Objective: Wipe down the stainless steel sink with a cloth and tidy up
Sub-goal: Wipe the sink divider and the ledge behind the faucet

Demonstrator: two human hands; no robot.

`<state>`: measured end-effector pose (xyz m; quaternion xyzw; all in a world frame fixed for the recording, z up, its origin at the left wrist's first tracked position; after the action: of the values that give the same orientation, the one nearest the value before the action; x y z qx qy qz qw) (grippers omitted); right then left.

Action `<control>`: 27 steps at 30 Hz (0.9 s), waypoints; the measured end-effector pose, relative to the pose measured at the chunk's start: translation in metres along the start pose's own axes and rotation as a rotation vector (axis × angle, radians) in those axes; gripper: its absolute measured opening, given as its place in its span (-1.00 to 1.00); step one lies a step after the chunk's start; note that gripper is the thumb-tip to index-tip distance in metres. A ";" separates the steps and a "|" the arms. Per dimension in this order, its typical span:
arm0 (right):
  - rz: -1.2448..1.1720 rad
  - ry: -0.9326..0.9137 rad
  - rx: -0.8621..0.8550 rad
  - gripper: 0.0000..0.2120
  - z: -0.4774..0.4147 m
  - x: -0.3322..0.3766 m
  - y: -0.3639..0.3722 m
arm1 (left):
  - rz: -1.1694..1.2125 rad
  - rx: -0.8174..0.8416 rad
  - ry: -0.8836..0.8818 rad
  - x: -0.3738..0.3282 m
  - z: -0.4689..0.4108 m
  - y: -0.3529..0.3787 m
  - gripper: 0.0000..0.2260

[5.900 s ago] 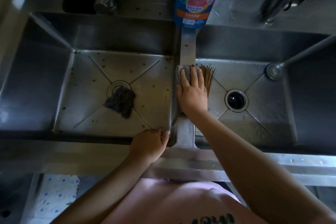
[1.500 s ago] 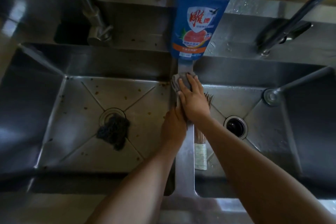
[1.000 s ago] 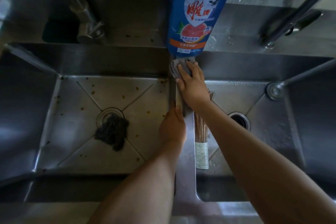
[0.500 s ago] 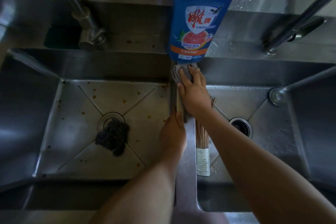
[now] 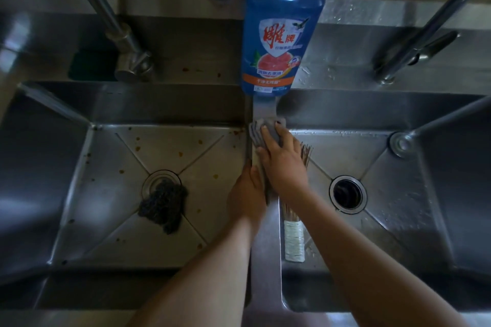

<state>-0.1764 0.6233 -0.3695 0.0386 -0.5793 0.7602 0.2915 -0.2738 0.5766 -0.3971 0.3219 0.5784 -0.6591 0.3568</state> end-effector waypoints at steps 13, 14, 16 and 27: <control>-0.102 -0.009 0.040 -0.53 -0.026 0.018 -0.019 | -0.055 -0.027 -0.034 0.003 -0.002 0.000 -0.60; -0.103 -0.011 0.042 -0.53 -0.025 0.018 -0.019 | -0.067 -0.022 -0.035 0.002 -0.001 0.000 -0.60; -0.101 0.000 0.047 -0.53 -0.019 0.016 -0.017 | -0.062 -0.011 -0.042 0.002 -0.001 0.000 -0.60; -0.032 -0.061 0.054 -0.53 0.031 -0.002 -0.016 | 0.070 0.076 -0.159 0.002 0.001 -0.004 -0.57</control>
<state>-0.1755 0.5972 -0.3461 0.0790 -0.5665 0.7693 0.2844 -0.2783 0.5760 -0.3962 0.3017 0.5112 -0.6913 0.4120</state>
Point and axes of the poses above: each hand's wrist, its own z-axis away from the middle knuckle, its own y-axis out of the palm, x = y × z, the point moved 5 cm from there along -z, towards the middle knuckle, and after that the axes turned 15 degrees about y, right-handed, at the moved point
